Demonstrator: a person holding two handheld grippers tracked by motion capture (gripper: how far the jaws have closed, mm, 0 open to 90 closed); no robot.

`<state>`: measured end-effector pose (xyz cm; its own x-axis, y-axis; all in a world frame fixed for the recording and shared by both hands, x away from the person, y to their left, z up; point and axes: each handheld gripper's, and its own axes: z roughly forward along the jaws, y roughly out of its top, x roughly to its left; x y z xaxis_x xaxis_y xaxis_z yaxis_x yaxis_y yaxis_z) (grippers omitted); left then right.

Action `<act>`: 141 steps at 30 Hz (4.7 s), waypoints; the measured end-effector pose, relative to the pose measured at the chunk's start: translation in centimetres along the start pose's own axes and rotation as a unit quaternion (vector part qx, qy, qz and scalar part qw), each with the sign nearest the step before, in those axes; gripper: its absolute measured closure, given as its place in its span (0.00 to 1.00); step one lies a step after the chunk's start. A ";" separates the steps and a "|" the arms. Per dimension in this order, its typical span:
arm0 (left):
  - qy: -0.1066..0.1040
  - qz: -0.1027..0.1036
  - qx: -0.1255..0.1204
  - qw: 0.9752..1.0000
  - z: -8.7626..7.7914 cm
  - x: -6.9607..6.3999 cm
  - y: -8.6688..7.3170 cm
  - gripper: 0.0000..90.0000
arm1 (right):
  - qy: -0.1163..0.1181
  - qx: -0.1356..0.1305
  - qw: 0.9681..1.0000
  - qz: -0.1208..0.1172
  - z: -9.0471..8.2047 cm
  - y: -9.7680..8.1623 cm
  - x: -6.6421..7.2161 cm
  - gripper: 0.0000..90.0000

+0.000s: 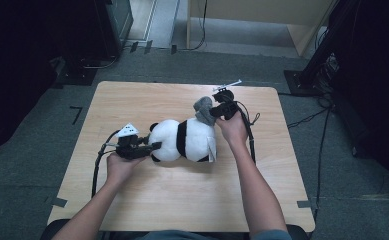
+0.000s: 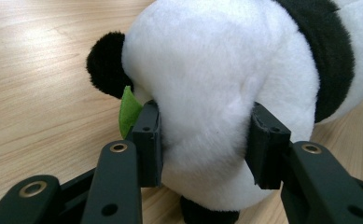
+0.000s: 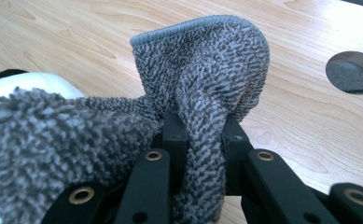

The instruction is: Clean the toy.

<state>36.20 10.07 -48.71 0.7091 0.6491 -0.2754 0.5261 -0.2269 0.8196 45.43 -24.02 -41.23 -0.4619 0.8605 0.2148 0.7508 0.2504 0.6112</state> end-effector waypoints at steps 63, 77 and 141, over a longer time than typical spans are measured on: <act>0.006 -0.009 0.006 1.000 -0.1 -0.2 0.1 0.60 | 0.031 -0.036 0.989 -0.141 1.0 -1.5 11.8 0.85; 0.003 -0.011 -0.001 1.000 -0.1 -0.3 0.2 0.60 | 0.016 -0.065 0.993 -0.100 -2.1 -2.2 7.2 0.86; 0.002 -0.006 0.002 1.000 -0.2 -0.2 0.1 0.60 | 0.077 -0.033 0.989 -0.118 2.6 -0.7 13.2 0.86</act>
<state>36.02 10.06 -48.42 0.7003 0.6550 -0.2838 0.5373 -0.2220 0.8136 40.09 -11.68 -40.79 -0.6909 0.7025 0.1709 0.5837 0.4026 0.7051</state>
